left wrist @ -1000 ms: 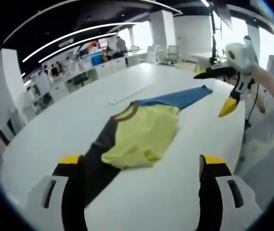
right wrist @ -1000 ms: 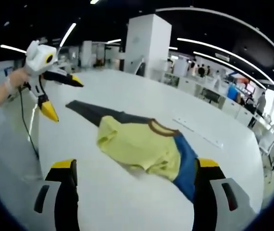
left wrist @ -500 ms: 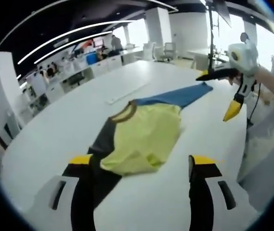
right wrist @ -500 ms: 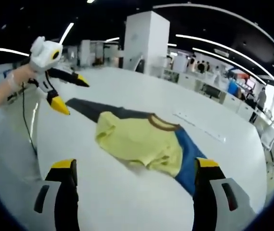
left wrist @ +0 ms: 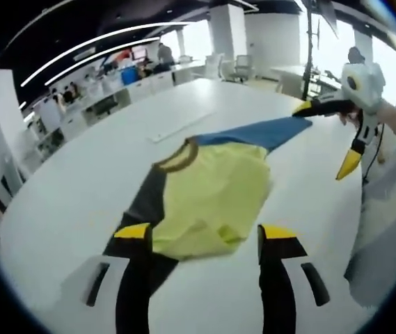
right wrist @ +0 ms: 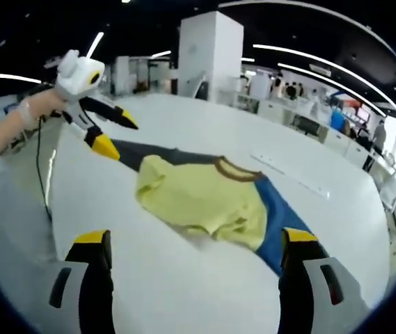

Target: Fold the garment on the visible template until the final outline fits inside the template.

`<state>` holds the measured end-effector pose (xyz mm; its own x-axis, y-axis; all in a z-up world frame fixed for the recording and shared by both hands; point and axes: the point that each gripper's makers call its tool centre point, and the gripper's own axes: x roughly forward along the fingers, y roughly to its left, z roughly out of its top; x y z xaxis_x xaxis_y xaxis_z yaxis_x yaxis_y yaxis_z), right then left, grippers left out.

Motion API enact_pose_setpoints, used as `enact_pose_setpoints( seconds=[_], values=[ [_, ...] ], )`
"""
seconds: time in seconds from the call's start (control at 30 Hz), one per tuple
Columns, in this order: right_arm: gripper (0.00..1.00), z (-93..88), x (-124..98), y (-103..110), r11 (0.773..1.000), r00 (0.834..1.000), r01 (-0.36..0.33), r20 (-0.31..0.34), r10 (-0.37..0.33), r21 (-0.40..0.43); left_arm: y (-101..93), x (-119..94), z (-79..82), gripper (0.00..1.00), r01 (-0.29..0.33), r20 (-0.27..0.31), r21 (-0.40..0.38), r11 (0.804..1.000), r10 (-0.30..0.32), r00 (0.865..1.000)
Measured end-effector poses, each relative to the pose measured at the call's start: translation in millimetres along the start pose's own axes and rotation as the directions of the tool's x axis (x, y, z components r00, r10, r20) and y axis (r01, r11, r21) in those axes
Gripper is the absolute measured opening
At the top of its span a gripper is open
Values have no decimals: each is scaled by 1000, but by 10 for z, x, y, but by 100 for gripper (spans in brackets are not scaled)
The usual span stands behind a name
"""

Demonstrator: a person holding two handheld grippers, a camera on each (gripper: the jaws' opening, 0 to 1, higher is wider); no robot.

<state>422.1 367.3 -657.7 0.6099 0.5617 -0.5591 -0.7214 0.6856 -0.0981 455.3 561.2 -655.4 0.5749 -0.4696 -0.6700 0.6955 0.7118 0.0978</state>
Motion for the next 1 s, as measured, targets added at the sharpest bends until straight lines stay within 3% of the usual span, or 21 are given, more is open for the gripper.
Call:
enact_pose_setpoints(
  seconds=[0.07,0.53,1.0],
  values=[
    [100,-19,10,1,1000,1000,1,-10,-1,-11,0,40,-5,46,7,-4,-5,1000,-7,1000],
    [100,-111,85,-35,1000,1000,-2,-23,3,16,15,302,-69,35,54,-71,44,998,-51,996],
    [100,-174,106,-56,999,1000,-3,-31,4,36,72,526,-90,32,71,-111,74,995,-63,992]
  ],
)
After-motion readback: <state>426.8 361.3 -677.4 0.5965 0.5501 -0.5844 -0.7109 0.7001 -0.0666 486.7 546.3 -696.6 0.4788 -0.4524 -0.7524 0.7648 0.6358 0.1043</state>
